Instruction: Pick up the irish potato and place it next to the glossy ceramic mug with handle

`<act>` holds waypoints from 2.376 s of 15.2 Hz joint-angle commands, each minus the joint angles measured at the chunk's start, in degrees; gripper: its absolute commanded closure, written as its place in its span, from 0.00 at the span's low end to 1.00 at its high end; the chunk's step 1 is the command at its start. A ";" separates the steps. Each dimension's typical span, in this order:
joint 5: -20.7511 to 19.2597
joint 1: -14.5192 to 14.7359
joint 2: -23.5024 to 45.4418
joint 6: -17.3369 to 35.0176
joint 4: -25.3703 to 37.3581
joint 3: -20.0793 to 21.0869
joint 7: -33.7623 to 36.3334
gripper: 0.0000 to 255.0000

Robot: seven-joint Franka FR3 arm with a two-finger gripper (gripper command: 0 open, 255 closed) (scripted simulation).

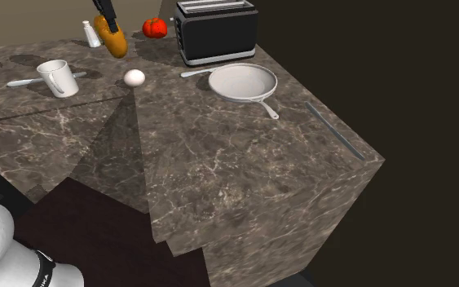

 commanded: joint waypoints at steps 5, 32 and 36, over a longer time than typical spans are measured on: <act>-1.79 4.68 7.60 -3.03 10.54 2.22 7.09 1.00; -3.56 7.76 15.93 10.44 5.27 2.87 11.73 1.00; -3.73 7.78 16.96 13.01 3.72 2.78 11.87 1.00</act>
